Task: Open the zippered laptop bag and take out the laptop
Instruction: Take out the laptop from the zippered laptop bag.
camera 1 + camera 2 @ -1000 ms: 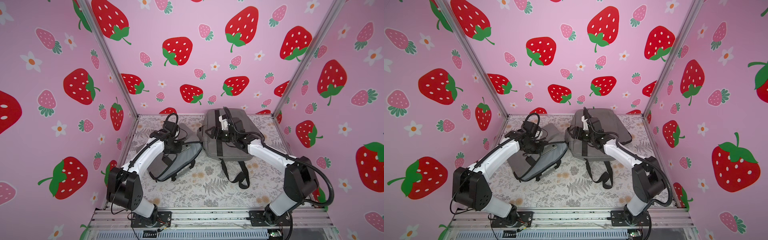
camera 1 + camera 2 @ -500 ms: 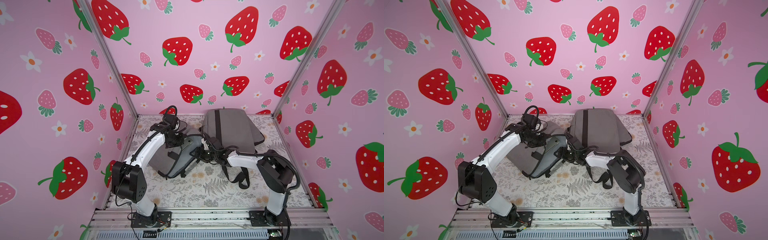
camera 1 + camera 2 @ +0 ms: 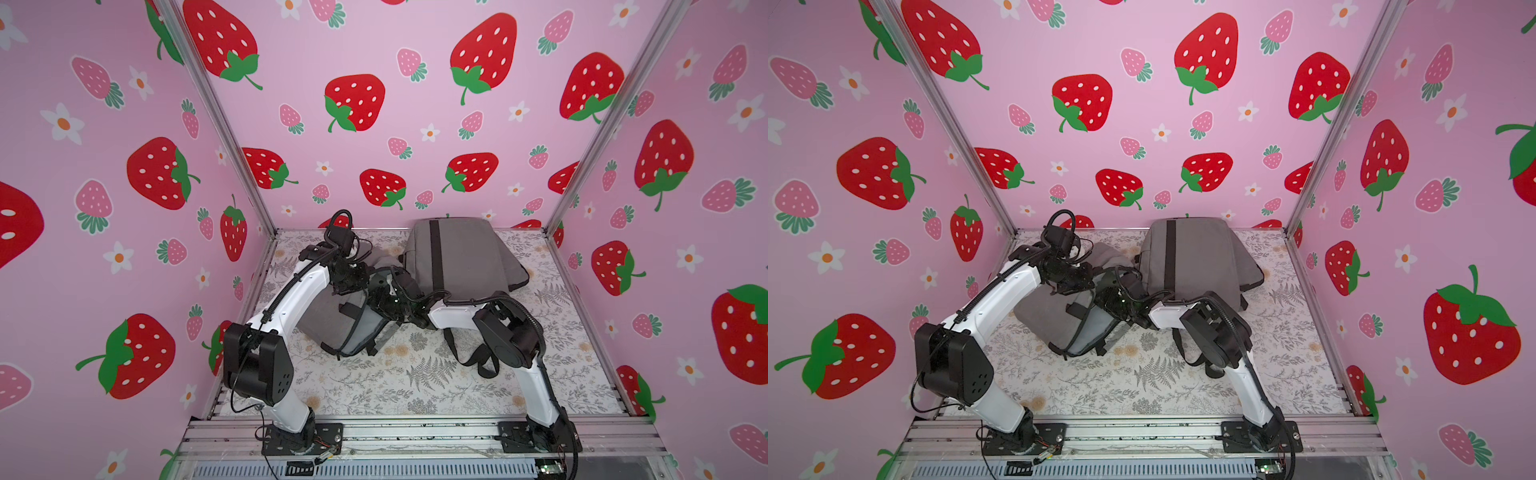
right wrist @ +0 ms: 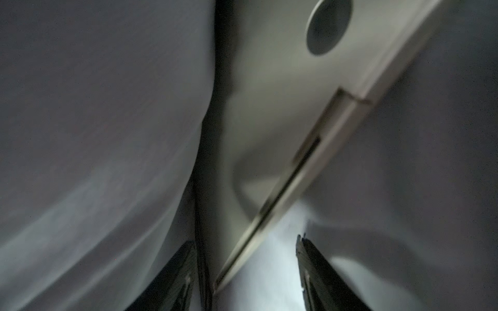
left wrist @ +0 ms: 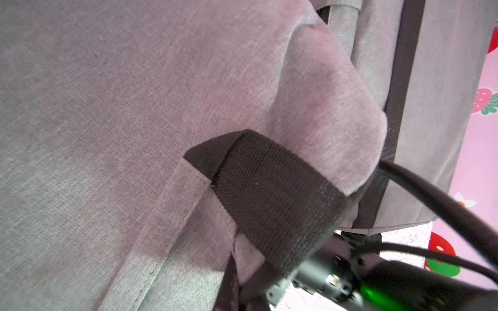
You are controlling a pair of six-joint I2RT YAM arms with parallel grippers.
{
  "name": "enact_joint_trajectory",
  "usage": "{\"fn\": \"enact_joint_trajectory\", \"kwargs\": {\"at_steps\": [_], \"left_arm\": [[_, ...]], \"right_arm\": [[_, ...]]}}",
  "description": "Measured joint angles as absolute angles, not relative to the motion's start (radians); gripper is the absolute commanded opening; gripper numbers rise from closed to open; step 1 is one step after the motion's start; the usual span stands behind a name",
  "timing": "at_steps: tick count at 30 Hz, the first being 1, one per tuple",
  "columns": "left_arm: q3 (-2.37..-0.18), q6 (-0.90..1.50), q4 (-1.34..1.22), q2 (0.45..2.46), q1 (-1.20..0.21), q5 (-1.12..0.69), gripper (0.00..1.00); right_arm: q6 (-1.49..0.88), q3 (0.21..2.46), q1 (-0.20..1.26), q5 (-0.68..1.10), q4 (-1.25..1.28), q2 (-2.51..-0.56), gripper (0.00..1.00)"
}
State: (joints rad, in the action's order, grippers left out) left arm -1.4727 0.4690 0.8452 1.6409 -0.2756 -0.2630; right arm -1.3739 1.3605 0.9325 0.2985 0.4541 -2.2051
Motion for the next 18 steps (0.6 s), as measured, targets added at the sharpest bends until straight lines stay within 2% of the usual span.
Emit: {"fn": "enact_joint_trajectory", "kwargs": {"at_steps": [4, 10, 15, 18], "left_arm": [[-1.473, 0.496, 0.842, 1.641, -0.274, -0.271, 0.0], [-1.473, 0.535, 0.827, 1.641, -0.274, -0.3, 0.0], [-1.473, 0.556, 0.81, 1.641, -0.268, -0.307, 0.0], [-1.473, 0.558, 0.801, 1.641, -0.264, -0.307, 0.0]], "right_arm": [[-1.424, 1.393, 0.937, 0.301, 0.503, -2.264, 0.61], [-1.502, 1.472, 0.95, 0.309, 0.611, -2.344, 0.51], [-1.514, 1.518, 0.953, 0.308, 0.659, -2.403, 0.37], [-1.504, 1.519, 0.955, 0.297, 0.682, -2.405, 0.2]]}}
